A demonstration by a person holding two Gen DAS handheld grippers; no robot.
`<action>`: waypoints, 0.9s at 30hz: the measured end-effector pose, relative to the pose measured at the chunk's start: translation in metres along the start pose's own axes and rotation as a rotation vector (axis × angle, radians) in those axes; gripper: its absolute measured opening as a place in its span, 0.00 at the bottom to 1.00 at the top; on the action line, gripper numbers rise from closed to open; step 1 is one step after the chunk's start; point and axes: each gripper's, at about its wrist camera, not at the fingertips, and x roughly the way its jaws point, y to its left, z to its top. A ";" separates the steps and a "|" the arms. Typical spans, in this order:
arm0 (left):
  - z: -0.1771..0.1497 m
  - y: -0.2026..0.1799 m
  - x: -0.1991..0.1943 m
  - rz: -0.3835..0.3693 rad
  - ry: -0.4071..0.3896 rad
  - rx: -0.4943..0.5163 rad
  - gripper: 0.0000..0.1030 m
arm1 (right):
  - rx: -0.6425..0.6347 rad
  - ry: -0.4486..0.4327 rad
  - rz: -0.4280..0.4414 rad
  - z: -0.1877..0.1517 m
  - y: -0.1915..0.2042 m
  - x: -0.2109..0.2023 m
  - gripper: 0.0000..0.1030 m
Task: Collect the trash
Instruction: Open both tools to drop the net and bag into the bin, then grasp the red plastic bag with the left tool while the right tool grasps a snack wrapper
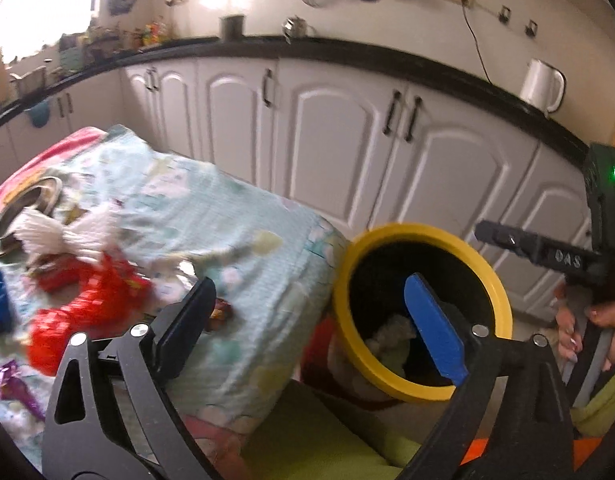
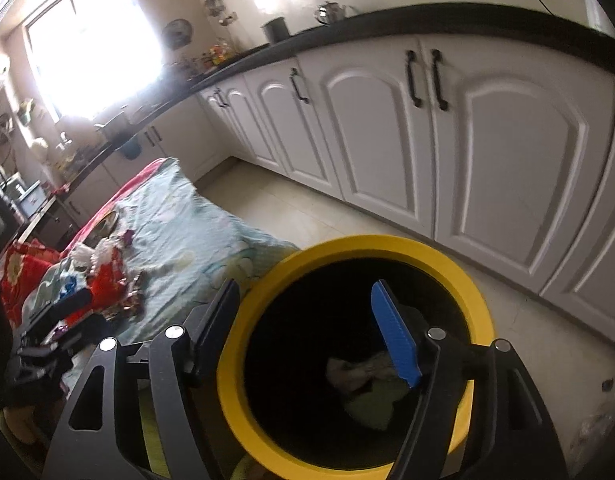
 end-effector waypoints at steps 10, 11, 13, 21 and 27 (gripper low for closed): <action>0.008 0.049 -0.044 0.098 -0.113 -0.072 0.88 | -0.149 -0.006 0.077 0.004 0.067 -0.005 0.66; 0.008 0.055 -0.049 0.108 -0.119 -0.083 0.88 | -0.160 -0.006 0.083 0.004 0.073 -0.005 0.66; 0.009 0.065 -0.055 0.122 -0.128 -0.103 0.88 | -0.192 -0.005 0.106 0.004 0.088 -0.005 0.67; 0.004 0.103 -0.073 0.186 -0.153 -0.167 0.88 | -0.315 0.022 0.182 -0.003 0.146 0.003 0.67; -0.003 0.134 -0.079 0.227 -0.137 -0.227 0.88 | -0.410 0.053 0.234 -0.015 0.186 0.010 0.68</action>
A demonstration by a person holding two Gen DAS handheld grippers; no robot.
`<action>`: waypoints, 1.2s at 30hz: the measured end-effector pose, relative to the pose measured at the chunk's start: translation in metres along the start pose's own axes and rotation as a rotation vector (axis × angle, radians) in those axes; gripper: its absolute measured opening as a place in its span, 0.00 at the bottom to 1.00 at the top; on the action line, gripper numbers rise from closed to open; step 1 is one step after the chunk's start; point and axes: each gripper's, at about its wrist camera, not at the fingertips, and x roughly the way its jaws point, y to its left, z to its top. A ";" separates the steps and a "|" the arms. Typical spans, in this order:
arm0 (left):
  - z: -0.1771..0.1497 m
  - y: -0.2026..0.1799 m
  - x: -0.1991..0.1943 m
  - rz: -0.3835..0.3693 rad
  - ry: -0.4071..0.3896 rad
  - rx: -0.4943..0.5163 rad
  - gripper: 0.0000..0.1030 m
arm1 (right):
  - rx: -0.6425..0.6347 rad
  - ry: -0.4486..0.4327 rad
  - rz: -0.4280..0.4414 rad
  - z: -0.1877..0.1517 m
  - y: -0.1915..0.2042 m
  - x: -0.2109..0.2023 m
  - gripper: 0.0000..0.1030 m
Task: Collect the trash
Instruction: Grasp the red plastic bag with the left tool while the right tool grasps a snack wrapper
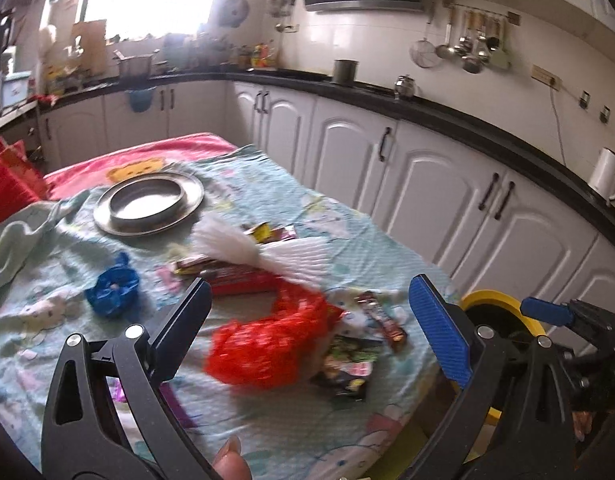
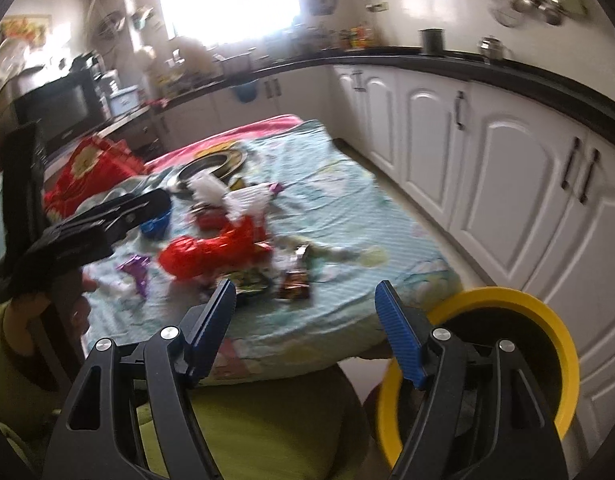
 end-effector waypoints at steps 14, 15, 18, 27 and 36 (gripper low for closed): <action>-0.011 0.072 0.012 0.027 0.131 -0.090 0.88 | -0.248 0.130 0.100 -0.008 0.074 0.068 0.68; -0.012 0.074 0.014 0.020 0.138 -0.092 0.88 | -0.266 0.140 0.096 -0.010 0.077 0.073 0.68; -0.013 0.076 0.022 -0.012 0.175 -0.090 0.86 | -0.312 0.165 0.085 -0.013 0.082 0.089 0.68; -0.023 0.068 0.058 -0.097 0.290 -0.049 0.74 | -0.412 0.236 0.064 -0.021 0.090 0.130 0.49; -0.033 0.059 0.070 -0.145 0.345 -0.036 0.30 | -0.391 0.206 0.080 -0.021 0.086 0.127 0.21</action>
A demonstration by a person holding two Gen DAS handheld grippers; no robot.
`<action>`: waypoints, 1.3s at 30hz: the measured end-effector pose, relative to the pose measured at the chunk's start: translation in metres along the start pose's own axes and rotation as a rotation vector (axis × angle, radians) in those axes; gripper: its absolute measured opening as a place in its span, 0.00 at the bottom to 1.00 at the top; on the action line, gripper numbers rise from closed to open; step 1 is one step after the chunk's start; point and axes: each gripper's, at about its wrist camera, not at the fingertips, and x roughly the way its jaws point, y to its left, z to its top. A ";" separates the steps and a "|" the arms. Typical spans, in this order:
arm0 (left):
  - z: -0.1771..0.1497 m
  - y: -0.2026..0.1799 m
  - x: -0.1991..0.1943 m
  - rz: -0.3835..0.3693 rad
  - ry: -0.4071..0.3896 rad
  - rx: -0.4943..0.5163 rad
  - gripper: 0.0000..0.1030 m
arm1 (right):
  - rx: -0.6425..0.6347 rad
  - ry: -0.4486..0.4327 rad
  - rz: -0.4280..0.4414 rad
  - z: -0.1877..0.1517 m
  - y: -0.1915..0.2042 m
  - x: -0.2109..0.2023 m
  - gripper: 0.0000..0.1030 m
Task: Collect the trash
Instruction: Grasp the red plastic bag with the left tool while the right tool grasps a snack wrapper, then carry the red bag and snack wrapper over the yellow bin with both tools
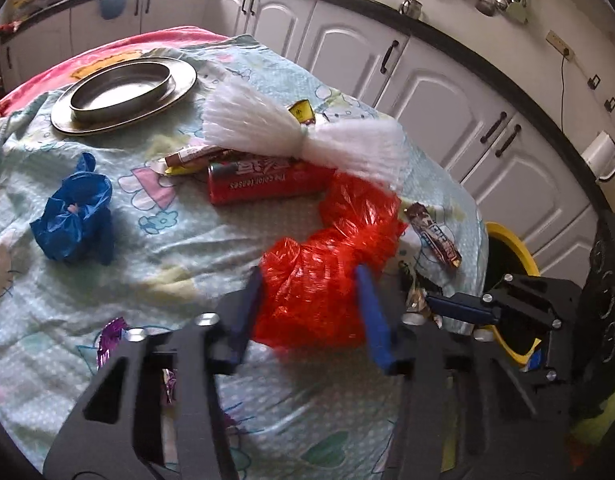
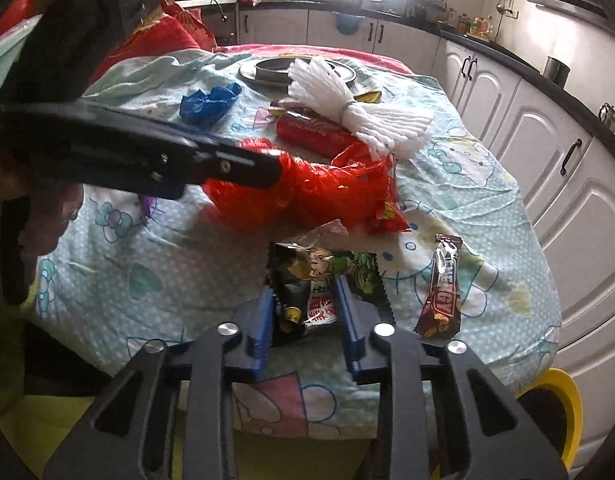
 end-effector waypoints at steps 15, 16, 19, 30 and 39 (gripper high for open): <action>-0.007 -0.019 -0.048 0.032 -0.064 0.086 0.10 | 0.079 -0.078 0.072 0.003 -0.001 -0.042 0.17; -0.007 -0.020 -0.054 0.033 -0.074 0.092 0.10 | 0.084 -0.085 0.072 0.004 0.000 -0.044 0.17; -0.007 -0.022 -0.065 0.034 -0.101 0.100 0.10 | 0.100 -0.122 0.064 0.004 -0.004 -0.060 0.17; 0.001 -0.040 -0.088 0.020 -0.178 0.118 0.10 | 0.170 -0.220 0.014 0.003 -0.027 -0.098 0.17; 0.005 -0.062 -0.085 -0.002 -0.196 0.140 0.10 | 0.238 -0.275 -0.053 -0.010 -0.050 -0.125 0.17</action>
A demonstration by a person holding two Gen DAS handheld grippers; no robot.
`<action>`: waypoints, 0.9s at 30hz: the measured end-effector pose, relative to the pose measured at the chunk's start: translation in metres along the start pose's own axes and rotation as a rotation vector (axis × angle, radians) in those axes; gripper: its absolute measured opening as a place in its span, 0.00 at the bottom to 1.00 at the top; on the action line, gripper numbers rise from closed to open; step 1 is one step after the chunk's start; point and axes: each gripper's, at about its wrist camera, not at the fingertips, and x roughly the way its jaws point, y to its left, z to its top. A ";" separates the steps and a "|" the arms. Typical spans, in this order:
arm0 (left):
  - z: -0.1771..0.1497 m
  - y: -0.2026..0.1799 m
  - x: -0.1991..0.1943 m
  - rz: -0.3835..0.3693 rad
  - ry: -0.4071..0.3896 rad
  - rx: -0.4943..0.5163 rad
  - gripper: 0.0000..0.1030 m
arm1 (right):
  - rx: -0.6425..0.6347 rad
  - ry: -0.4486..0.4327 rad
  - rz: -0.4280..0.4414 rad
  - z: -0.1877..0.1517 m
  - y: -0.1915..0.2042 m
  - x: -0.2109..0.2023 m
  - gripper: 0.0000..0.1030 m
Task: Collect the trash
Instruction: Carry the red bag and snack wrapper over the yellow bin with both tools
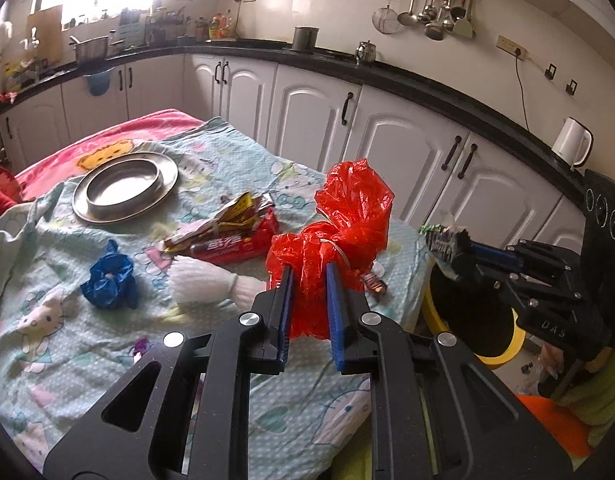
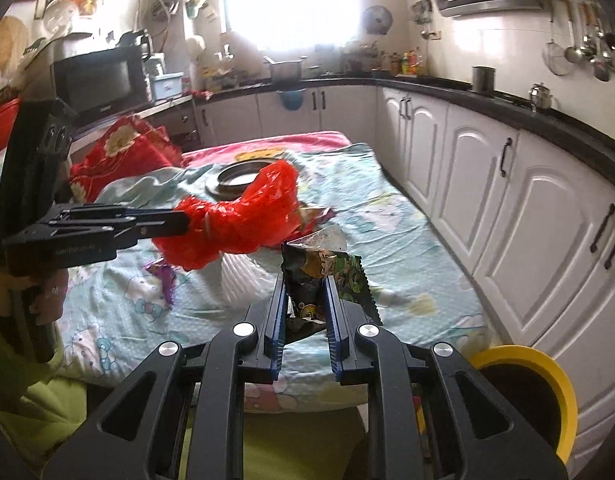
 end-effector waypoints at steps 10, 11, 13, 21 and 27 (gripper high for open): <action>0.004 -0.035 0.015 -0.049 0.013 0.042 0.10 | 0.085 -0.048 -0.086 -0.008 -0.034 -0.029 0.17; 0.005 -0.040 0.017 -0.058 0.015 0.049 0.10 | 0.094 -0.051 -0.093 -0.009 -0.037 -0.031 0.17; 0.006 -0.050 0.021 -0.072 0.018 0.065 0.10 | 0.115 -0.057 -0.109 -0.012 -0.046 -0.036 0.17; 0.006 -0.089 0.042 -0.128 0.053 0.119 0.10 | 0.195 -0.062 -0.171 -0.031 -0.081 -0.057 0.17; 0.002 -0.116 0.057 -0.153 0.084 0.173 0.10 | 0.258 -0.069 -0.220 -0.048 -0.111 -0.074 0.17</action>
